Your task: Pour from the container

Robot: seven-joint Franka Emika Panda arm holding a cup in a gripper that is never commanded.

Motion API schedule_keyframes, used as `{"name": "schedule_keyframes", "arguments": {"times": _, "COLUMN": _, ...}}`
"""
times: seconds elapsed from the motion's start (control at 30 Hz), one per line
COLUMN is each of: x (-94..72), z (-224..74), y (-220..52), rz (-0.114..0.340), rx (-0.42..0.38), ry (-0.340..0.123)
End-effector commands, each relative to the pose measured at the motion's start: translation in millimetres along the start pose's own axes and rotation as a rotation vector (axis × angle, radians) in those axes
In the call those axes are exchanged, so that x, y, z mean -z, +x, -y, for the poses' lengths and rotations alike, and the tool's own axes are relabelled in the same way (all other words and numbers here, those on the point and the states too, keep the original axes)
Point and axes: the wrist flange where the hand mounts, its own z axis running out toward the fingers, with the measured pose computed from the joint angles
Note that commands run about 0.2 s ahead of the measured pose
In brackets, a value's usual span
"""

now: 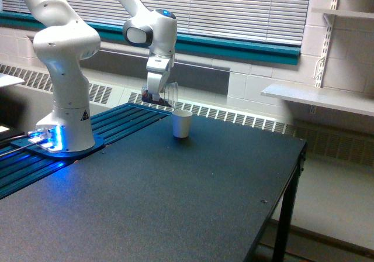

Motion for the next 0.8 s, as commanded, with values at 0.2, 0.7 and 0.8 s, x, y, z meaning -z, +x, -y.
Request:
{"name": "schedule_keyframes", "arguments": {"times": 0.2, "x": -8.0, "z": -4.2, "y": 8.3, "rz": 0.019, "rx": 0.022, "ry": -0.039}}
{"name": "schedule_keyframes", "arguments": {"times": 0.7, "x": -12.7, "z": 0.7, "y": 12.8, "rz": 0.051, "rx": 0.024, "ry": -0.056}}
{"name": "schedule_keyframes", "arguments": {"times": 0.8, "x": -13.5, "z": 2.7, "y": 13.3, "rz": 0.052, "rx": 0.027, "ry": -0.059}}
